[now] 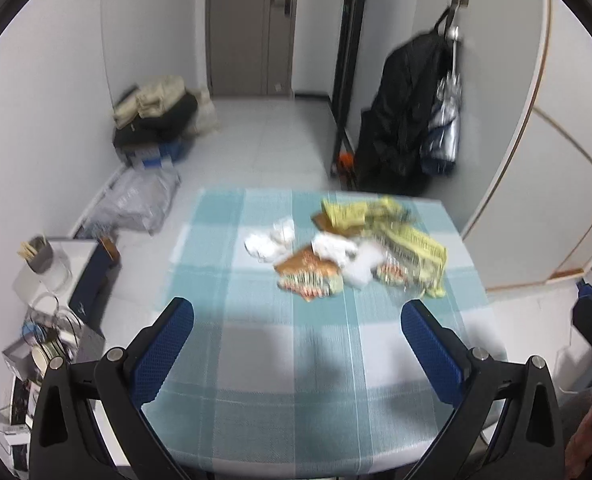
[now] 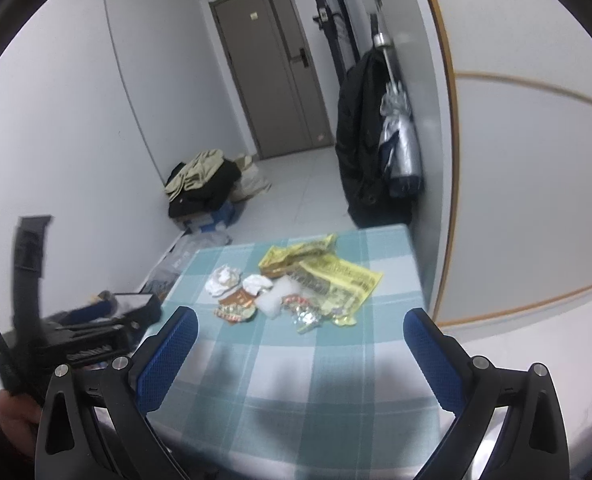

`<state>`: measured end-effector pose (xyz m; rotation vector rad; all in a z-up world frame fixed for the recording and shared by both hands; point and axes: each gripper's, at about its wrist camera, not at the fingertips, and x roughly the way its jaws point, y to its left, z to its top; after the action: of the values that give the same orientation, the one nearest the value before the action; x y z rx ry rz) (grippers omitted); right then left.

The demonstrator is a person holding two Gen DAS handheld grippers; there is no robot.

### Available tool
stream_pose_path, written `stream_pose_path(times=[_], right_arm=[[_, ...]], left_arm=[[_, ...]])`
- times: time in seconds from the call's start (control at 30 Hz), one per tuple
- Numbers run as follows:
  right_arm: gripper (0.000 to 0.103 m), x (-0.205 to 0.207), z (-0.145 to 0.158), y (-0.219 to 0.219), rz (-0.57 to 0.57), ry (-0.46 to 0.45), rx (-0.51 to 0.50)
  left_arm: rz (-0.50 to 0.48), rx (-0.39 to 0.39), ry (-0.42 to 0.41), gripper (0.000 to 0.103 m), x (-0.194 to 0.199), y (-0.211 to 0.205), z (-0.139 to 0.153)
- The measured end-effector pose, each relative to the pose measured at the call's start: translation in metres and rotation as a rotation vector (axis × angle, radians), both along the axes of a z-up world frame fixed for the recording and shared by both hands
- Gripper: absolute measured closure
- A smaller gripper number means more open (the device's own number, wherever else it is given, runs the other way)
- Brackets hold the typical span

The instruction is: Collect trash

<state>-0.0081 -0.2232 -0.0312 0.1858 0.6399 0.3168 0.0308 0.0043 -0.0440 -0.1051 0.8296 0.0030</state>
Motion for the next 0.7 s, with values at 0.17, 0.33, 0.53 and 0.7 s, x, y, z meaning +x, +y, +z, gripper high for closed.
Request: stream_pose_path(times=[0.17,0.33,0.53,0.7], right_arm=[[0.000,0.012,-0.007,-0.005,0.009,0.045,-0.001],[0.000,0.026,-0.013,-0.016,0.019,0.083,0.021],[0.000,0.044,-0.023,-0.029,0.022,0.161,0.068],[0.000,0.052,-0.030,-0.037,0.015,0.210,0.111]], left_arm=[[-0.019,-0.054,0.126,0.001,0.024,0.002,-0.021],[-0.083,-0.038,0.237,0.002,0.053,-0.007,-0.039],[-0.156,0.086,0.297,0.004,0.086,-0.022,-0.063],[-0.126,0.081,0.344,0.004,0.100,-0.015,-0.077]])
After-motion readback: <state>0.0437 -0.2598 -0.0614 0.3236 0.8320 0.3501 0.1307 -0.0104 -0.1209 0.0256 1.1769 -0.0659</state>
